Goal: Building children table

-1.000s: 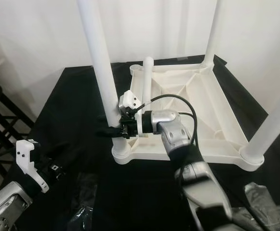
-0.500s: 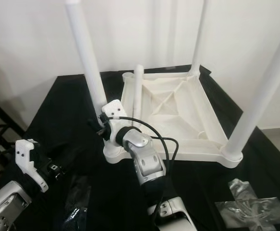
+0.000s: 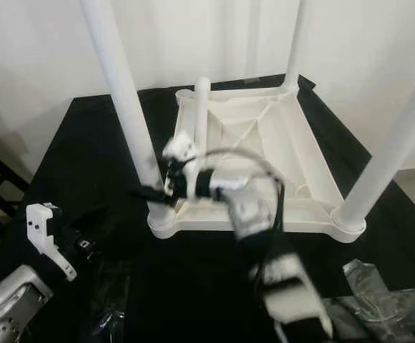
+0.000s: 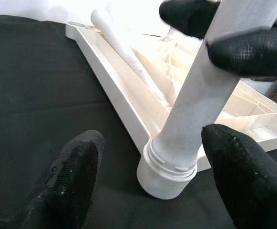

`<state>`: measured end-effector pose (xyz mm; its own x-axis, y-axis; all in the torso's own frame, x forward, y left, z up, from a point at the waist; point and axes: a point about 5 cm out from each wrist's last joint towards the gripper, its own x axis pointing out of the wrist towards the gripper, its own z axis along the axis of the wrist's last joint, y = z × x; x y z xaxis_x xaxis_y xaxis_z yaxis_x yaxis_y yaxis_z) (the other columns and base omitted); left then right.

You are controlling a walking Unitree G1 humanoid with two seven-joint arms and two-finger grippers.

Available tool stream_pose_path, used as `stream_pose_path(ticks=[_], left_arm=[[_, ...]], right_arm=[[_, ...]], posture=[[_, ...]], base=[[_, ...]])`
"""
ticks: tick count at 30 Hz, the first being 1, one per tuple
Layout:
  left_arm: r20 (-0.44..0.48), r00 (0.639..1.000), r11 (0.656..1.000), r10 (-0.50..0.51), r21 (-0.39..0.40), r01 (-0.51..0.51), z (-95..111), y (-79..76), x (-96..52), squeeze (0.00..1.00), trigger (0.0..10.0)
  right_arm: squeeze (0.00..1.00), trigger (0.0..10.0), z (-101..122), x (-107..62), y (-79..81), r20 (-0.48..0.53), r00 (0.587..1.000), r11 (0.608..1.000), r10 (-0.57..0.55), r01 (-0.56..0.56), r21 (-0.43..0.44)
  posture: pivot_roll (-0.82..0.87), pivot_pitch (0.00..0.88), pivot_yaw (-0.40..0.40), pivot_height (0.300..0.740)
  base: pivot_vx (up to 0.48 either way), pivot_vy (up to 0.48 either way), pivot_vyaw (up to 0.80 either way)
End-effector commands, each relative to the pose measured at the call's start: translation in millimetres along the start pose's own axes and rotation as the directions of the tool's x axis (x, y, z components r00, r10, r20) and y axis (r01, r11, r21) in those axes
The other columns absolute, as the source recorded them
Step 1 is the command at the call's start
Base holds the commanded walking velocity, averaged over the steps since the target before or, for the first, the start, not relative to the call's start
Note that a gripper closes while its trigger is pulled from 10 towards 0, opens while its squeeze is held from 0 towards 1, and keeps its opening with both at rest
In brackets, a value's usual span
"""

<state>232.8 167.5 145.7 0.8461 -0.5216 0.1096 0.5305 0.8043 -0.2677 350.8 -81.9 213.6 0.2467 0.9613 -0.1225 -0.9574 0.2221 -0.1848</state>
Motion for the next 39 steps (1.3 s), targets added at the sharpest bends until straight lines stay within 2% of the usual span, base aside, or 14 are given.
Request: stream_pose_path(ticks=[1, 10, 11, 13, 14, 25, 28, 29, 31, 32, 33, 34, 38, 39], left_arm=[[-0.003, 1.000, 1.000, 0.009, 0.000, -0.009, -0.5, 1.1, -2.0, 0.00, 10.0], [0.003, 1.000, 1.000, 0.018, 0.002, -0.018, -0.8, 0.8, -3.4, 0.00, 10.0], [0.004, 1.000, 1.000, 0.019, 0.002, -0.019, -0.7, 0.9, -3.6, 0.00, 10.0], [0.004, 1.000, 1.000, 0.019, 0.002, -0.019, -0.7, 0.9, -3.6, 0.00, 10.0], [0.004, 1.000, 1.000, 0.021, 0.003, -0.021, -0.6, 0.9, -3.8, 0.00, 10.0], [0.003, 1.000, 1.000, 0.018, 0.000, -0.018, 0.6, 1.2, -3.6, 0.00, 10.0], [0.003, 1.000, 1.000, 0.018, -0.001, -0.018, 1.0, 1.7, -4.0, 0.00, 10.0], [0.003, 1.000, 1.000, 0.019, -0.001, -0.019, 1.1, 2.5, -4.5, 0.00, 10.0], [0.003, 1.000, 1.000, 0.019, -0.001, -0.019, 1.1, 2.5, -4.5, 0.00, 10.0], [0.002, 1.000, 1.000, 0.022, 0.000, -0.022, 1.3, 4.1, -5.0, 0.00, 10.0], [0.002, 1.000, 1.000, 0.022, 0.000, -0.022, 1.3, 4.1, -5.0, 0.00, 10.0], [-0.001, 1.000, 1.000, 0.023, 0.001, -0.023, 1.6, 6.3, -4.4, 0.00, 10.0], [-0.020, 1.000, 1.000, 0.020, 0.007, -0.020, -1.1, 10.3, -2.0, 0.00, 10.0], [-0.020, 1.000, 1.000, 0.020, 0.004, -0.019, -2.1, 11.9, -0.7, 0.00, 10.0]], right_arm=[[0.00, 10.0, -9.8, 2.0, 4.1, -0.004, 0.999, 0.998, 0.048, -0.048, 0.028], [0.00, 9.8, -0.9, 5.4, -17.0, -0.032, 0.992, 0.987, 0.121, -0.117, 0.113], [0.00, 2.3, -1.2, 6.8, -17.5, -0.033, 0.991, 0.983, 0.132, -0.126, 0.130], [0.00, 2.3, -1.2, 6.8, -17.5, -0.033, 0.991, 0.983, 0.132, -0.126, 0.130], [0.00, 0.0, -1.8, 7.7, -17.2, -0.031, 0.989, 0.980, 0.141, -0.135, 0.144], [0.00, 0.0, -10.3, -2.5, -16.3, 0.012, 0.993, 0.985, 0.118, -0.118, 0.122], [0.00, 0.0, -13.5, -6.2, -16.2, 0.018, 0.998, 0.990, 0.061, -0.063, 0.129], [0.00, 0.0, -23.2, -6.5, -14.2, -0.032, 0.997, 0.989, -0.064, 0.067, 0.128], [0.00, 0.0, -23.2, -6.5, -14.2, -0.032, 0.997, 0.989, -0.064, 0.067, 0.128], [0.00, 0.0, -36.2, 2.2, -16.3, -0.068, 0.899, 0.880, -0.432, 0.437, 0.184], [0.00, 0.0, -36.2, 2.2, -16.3, -0.068, 0.899, 0.880, -0.432, 0.437, 0.184], [0.00, 0.0, -62.2, 12.8, 12.2, -0.164, 0.812, 0.785, -0.561, 0.584, 0.207], [0.00, 0.0, -72.8, 20.0, 26.1, -0.222, 0.731, 0.699, -0.645, 0.682, 0.215], [0.00, 0.0, -76.1, 25.4, 29.2, -0.233, 0.755, 0.731, -0.613, 0.653, 0.198]], posture=[[-0.03, 0.062, 0.067, 0.740], [-0.01, 0.052, 0.053, 0.740], [-0.01, 0.051, 0.051, 0.740], [-0.01, 0.051, 0.051, 0.740], [-0.01, 0.050, 0.052, 0.740], [-0.02, 0.063, 0.060, 0.740], [-0.02, 0.068, 0.056, 0.740], [-0.03, 0.070, 0.056, 0.740], [-0.03, 0.070, 0.056, 0.740], [-0.04, 0.065, 0.055, 0.740], [-0.04, 0.065, 0.055, 0.740], [-0.04, 0.075, 0.089, 0.740], [-0.03, 0.027, 0.070, 0.740], [-0.03, 0.010, 0.069, 0.740]], base=[[0.000, 0.000, 0.00], [0.000, 0.000, 0.00], [0.000, 0.000, 0.00], [0.000, 0.000, 0.00], [0.000, 0.000, 0.00], [0.000, 0.000, 0.00], [0.000, 0.000, 0.00], [0.000, 0.000, 0.00], [0.000, 0.000, 0.00], [0.000, 0.000, 0.00], [0.000, 0.000, 0.00], [0.000, 0.000, 0.00], [0.000, 0.000, 0.00], [0.000, 0.000, 0.00]])
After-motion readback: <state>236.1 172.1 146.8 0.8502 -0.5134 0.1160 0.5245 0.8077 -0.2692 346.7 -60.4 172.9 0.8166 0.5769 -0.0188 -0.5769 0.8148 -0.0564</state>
